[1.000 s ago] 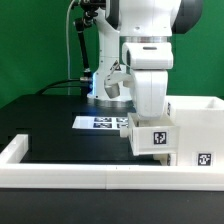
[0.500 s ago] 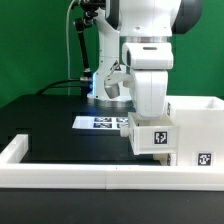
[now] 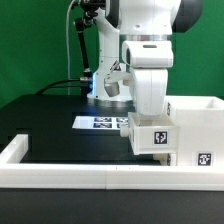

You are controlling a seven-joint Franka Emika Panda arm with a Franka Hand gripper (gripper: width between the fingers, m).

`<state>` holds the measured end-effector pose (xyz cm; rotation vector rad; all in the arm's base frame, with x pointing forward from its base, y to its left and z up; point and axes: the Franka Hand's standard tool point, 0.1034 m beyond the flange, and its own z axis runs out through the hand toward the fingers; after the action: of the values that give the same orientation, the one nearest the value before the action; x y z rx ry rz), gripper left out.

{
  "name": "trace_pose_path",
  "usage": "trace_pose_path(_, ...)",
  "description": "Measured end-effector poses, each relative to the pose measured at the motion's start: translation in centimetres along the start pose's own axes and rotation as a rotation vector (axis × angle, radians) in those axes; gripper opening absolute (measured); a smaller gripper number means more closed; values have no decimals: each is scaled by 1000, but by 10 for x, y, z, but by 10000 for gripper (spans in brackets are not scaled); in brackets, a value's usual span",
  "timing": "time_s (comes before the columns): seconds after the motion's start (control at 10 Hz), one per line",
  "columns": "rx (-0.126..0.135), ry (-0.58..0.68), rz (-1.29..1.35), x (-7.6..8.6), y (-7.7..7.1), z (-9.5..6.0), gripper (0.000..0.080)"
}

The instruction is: Assemble drawer

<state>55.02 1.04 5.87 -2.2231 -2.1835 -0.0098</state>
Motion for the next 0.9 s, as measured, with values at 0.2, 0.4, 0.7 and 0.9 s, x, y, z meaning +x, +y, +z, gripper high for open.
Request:
trace_pose_path(0.2, 10, -8, 6, -3, 9, -11, 646)
trace_pose_path(0.4, 16, -16, 19, -5, 28, -29, 649)
trace_pose_path(0.7, 12, -23, 40, -17, 39, -39, 649)
trace_pose_path(0.9, 27, -23, -3, -37, 44, -37, 649)
